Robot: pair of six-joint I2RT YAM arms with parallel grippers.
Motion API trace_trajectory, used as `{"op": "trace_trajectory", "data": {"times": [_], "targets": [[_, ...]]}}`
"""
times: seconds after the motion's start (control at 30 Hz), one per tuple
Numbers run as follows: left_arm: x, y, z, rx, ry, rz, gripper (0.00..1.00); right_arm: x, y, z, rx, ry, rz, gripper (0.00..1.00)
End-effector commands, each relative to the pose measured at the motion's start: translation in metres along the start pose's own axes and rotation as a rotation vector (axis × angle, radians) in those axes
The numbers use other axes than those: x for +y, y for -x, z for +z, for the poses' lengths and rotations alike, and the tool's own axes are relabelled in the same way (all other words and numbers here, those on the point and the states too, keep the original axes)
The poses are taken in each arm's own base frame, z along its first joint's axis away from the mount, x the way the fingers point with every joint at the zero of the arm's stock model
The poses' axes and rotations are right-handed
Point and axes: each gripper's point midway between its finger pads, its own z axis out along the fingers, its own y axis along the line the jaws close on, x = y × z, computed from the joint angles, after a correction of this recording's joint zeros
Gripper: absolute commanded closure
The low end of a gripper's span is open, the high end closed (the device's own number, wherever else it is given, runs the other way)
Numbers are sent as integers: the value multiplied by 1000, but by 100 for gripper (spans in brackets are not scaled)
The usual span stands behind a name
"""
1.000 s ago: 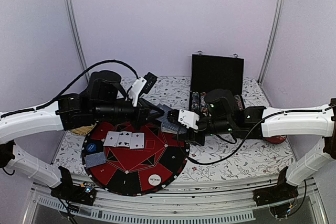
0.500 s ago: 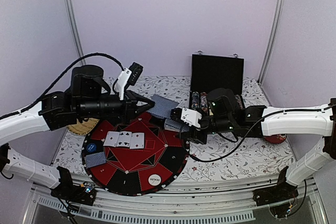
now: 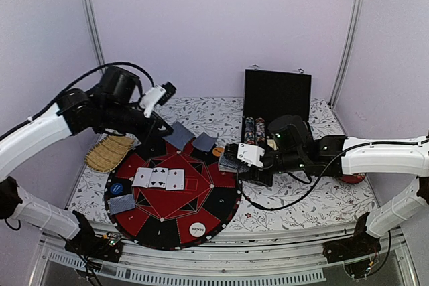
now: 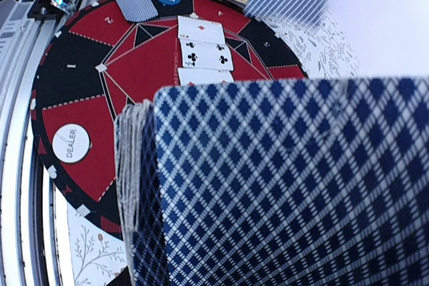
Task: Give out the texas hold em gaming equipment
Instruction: Distribute the poker card in the community card area.
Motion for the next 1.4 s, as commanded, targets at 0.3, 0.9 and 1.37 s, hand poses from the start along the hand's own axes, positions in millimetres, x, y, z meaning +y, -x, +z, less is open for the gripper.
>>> {"op": "trace_trajectory", "data": {"times": [0.3, 0.9, 1.37], "targets": [[-13, -104, 132, 564, -349, 418, 100, 1, -3, -16, 25, -6, -11, 51], [46, -159, 232, 753, -138, 513, 100, 2, -2, -27, 5, -26, -5, 51], [57, -182, 220, 829, -96, 550, 100, 2, -2, -29, 3, -30, -5, 51]]}}
